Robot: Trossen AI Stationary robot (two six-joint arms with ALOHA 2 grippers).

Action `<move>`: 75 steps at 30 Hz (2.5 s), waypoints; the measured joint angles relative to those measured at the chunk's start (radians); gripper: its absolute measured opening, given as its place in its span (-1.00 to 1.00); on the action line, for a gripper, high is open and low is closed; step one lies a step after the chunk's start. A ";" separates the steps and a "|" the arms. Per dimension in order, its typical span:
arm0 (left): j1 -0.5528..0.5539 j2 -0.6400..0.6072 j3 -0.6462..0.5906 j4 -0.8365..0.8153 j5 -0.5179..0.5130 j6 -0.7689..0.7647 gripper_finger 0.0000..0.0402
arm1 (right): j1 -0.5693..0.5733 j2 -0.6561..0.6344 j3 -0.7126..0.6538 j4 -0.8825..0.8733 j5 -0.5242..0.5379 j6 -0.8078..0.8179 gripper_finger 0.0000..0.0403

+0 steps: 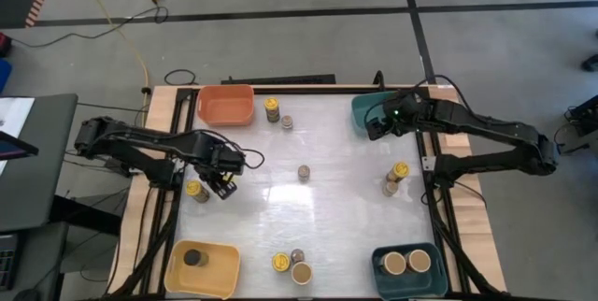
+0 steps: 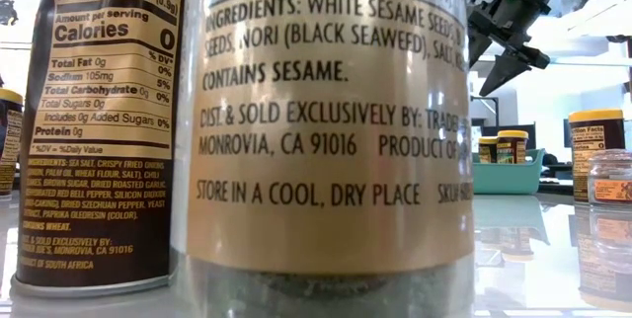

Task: Sort spices by type
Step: Put the black seasoning bottle into the yellow bin

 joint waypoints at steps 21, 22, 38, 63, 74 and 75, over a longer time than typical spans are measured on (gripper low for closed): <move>-0.484 0.204 0.641 -0.279 -0.093 -0.890 -0.02 | 0.005 0.000 0.000 -0.001 0.000 -0.112 0.64; -0.512 0.238 0.667 -0.278 -0.079 -0.910 -0.02 | 0.005 0.000 0.000 -0.001 0.000 -0.120 0.64; -0.812 0.542 0.825 -0.236 -0.023 -1.277 0.04 | 0.005 0.000 0.000 -0.005 -0.001 -0.159 0.64; -0.753 0.567 0.509 0.059 0.061 -1.080 0.05 | 0.005 0.000 0.000 -0.008 -0.001 -0.130 0.64; -0.752 0.567 0.512 0.084 0.079 -1.074 0.05 | 0.005 0.000 0.000 -0.008 -0.001 -0.130 0.64; -0.752 0.567 0.512 0.086 0.080 -1.074 0.05 | 0.005 0.000 0.000 -0.008 -0.001 -0.130 0.64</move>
